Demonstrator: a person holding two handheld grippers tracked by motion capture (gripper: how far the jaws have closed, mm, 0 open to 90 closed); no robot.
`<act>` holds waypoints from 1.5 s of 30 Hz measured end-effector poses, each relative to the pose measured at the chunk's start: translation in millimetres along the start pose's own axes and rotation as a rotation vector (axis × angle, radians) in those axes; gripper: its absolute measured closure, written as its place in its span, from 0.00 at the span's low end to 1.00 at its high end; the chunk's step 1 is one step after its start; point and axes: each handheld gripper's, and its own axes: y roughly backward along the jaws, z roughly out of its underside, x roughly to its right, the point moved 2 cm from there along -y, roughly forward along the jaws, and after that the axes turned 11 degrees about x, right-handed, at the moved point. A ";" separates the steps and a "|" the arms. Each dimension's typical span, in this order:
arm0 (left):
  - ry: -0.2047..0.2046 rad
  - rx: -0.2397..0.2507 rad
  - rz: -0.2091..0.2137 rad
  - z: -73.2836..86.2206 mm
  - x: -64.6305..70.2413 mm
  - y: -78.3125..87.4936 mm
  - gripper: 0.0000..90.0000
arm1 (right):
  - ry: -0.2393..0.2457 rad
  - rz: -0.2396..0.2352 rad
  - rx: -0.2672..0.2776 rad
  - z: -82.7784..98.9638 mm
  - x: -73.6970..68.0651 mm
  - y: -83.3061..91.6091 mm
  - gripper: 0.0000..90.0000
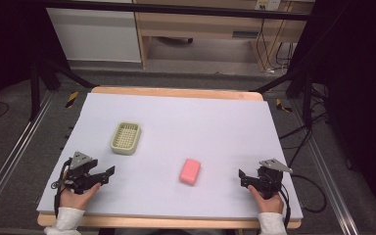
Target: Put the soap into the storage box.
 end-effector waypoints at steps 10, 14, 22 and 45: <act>-0.035 -0.006 0.034 -1.1 18.0 -4.6 0.28 | -0.001 0.005 0.004 -0.1 -1.0 0.2 0.05; -0.050 -0.015 0.050 -0.9 23.6 -6.7 0.28 | 0.002 0.008 0.013 -0.4 -1.3 1.2 0.05; -0.067 -0.018 0.078 -3.9 34.1 -10.4 0.27 | 0.015 0.011 0.013 -0.4 -3.3 0.8 0.05; -0.134 -0.013 0.127 -27.7 59.5 -22.7 0.25 | 0.014 0.003 0.009 0.3 -4.9 0.7 0.05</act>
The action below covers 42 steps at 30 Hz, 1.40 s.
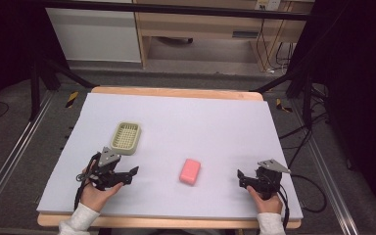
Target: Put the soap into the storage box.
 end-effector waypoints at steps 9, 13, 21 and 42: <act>0.011 0.033 0.021 -19.4 8.5 -2.7 0.25 | 0.001 -0.005 0.001 -0.1 -1.2 -0.2 0.05; 0.011 0.034 0.036 -26.9 14.7 -6.0 0.25 | -0.004 -0.007 0.004 -0.6 -1.8 0.4 0.05; 0.009 0.034 0.062 -35.9 27.7 -16.2 0.25 | -0.002 -0.011 0.004 -0.6 -2.4 0.2 0.05; -0.012 0.009 0.114 -46.8 58.2 -38.8 0.25 | 0.003 -0.010 0.009 -0.4 -3.1 -1.0 0.06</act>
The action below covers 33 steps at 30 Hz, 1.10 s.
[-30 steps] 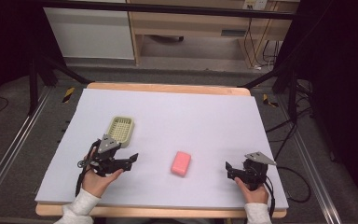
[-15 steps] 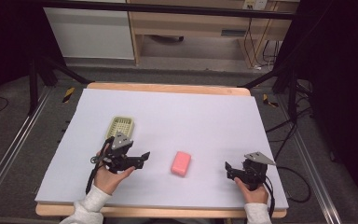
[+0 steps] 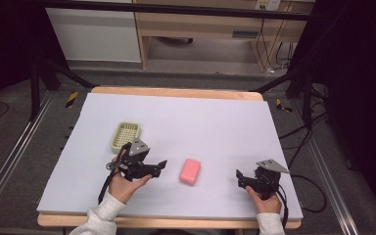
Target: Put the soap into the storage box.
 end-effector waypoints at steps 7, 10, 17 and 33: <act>-0.008 -0.017 0.018 -1.5 9.1 -8.8 0.25 | -0.010 -0.006 0.001 0.5 -0.7 -1.3 0.06; -0.009 -0.022 0.024 -2.7 12.9 -12.2 0.25 | -0.015 -0.017 -0.006 1.3 -1.5 -3.1 0.06; -0.025 -0.038 0.046 -5.0 22.6 -19.8 0.25 | -0.013 -0.012 0.006 2.8 -2.7 -3.7 0.06; -0.031 -0.078 0.079 -4.5 38.2 -39.4 0.25 | -0.010 -0.016 0.002 5.3 -5.5 -5.9 0.06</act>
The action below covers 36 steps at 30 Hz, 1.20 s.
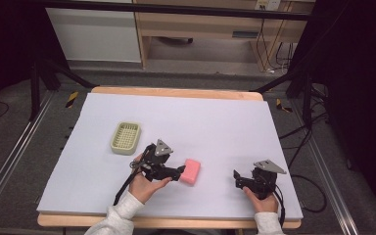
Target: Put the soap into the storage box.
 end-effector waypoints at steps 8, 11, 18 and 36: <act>-0.028 -0.024 0.010 -1.3 11.4 -11.2 0.25 | -0.002 0.001 0.004 0.0 0.4 0.4 0.06; -0.025 -0.026 0.020 -1.5 14.6 -15.2 0.25 | 0.000 0.002 0.006 0.1 0.7 0.3 0.06; -0.031 -0.043 0.024 -0.9 19.3 -23.9 0.25 | -0.003 0.000 0.005 0.0 0.6 0.5 0.06; -0.024 -0.089 0.015 3.8 25.9 -45.6 0.24 | -0.004 0.000 0.002 0.1 0.5 0.3 0.06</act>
